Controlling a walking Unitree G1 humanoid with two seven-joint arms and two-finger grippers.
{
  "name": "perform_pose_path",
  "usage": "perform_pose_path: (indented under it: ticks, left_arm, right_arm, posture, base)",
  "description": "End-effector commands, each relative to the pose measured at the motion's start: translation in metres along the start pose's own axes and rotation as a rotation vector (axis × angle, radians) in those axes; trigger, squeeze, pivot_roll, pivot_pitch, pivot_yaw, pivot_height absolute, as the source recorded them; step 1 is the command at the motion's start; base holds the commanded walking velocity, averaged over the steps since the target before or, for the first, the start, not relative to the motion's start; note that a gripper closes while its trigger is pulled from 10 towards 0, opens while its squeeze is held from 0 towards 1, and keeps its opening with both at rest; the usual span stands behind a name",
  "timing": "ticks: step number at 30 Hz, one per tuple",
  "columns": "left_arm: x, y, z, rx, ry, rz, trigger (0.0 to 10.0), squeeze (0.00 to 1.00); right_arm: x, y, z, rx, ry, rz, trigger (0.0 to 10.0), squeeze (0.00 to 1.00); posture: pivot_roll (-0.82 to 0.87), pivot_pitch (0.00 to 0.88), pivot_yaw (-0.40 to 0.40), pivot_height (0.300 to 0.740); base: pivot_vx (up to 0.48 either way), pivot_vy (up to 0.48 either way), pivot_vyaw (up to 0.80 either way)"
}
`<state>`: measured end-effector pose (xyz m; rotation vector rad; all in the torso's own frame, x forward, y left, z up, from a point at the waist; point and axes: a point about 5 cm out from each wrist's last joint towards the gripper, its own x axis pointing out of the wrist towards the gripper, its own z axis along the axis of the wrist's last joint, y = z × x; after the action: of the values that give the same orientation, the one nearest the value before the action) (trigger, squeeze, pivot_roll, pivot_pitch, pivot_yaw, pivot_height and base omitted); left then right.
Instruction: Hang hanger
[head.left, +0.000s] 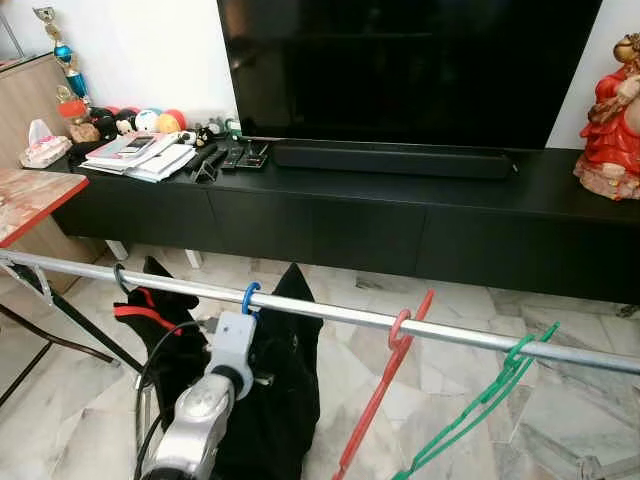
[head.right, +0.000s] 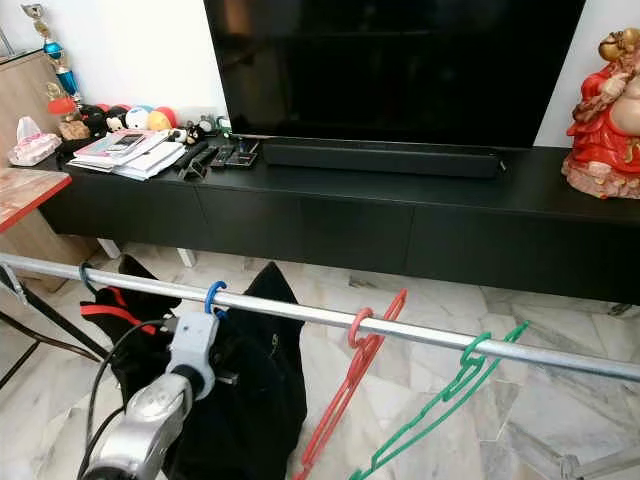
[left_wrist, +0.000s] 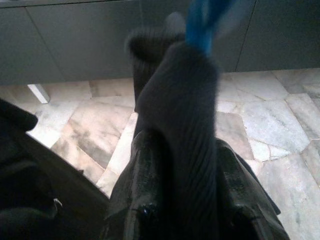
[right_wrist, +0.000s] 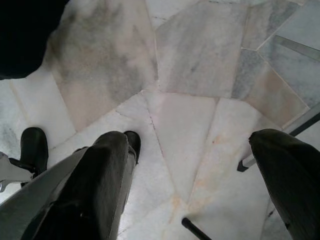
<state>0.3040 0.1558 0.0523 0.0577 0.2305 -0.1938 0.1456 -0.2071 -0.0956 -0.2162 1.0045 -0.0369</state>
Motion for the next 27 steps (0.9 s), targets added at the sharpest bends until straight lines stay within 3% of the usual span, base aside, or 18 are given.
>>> perform_pose_path:
  ticks: [1, 10, 13, 25, 26, 27]
  left_arm:
    - [-0.004, 0.004, 0.000, -0.027, -0.016, 0.024, 10.0, 1.00]
    - [-0.023, 0.008, 0.003, -0.063, -0.107, 0.071, 10.0, 1.00]
    - [-0.030, 0.006, 0.007, -0.035, -0.140, 0.076, 10.0, 1.00]
    - [-0.047, 0.005, 0.002, -0.048, -0.144, 0.104, 10.0, 1.00]
    - [-0.048, 0.006, 0.003, -0.047, -0.143, 0.108, 10.0, 0.87]
    - [-0.048, 0.007, 0.003, -0.043, -0.141, 0.117, 10.0, 0.00]
  right_arm:
    - [0.000, 0.004, 0.000, -0.002, 0.002, 0.007, 10.0, 0.00]
    - [0.001, 0.011, 0.006, -0.010, -0.013, 0.017, 10.0, 0.00]
    - [0.001, 0.011, 0.005, -0.011, -0.013, 0.017, 10.0, 0.00]
    - [0.001, 0.015, 0.008, -0.015, -0.022, 0.024, 10.0, 0.00]
    - [0.001, 0.016, 0.008, -0.016, -0.023, 0.026, 10.0, 0.00]
    - [0.001, 0.016, 0.008, -0.017, -0.024, 0.028, 10.0, 0.00]
  posture:
    - [-0.02, 0.031, 0.050, 0.740]
    - [-0.02, 0.010, 0.058, 0.740]
    - [-0.03, 0.000, 0.064, 0.740]
    - [-0.03, 0.000, 0.072, 0.740]
    - [-0.03, 0.000, 0.073, 0.740]
    - [-0.02, 0.000, 0.073, 0.740]
  base:
    - [0.000, 0.000, 0.00]
    - [0.000, 0.000, 0.00]
    - [0.000, 0.000, 0.00]
    - [0.000, 0.000, 0.00]
    - [0.000, 0.000, 0.00]
    - [0.000, 0.000, 0.00]
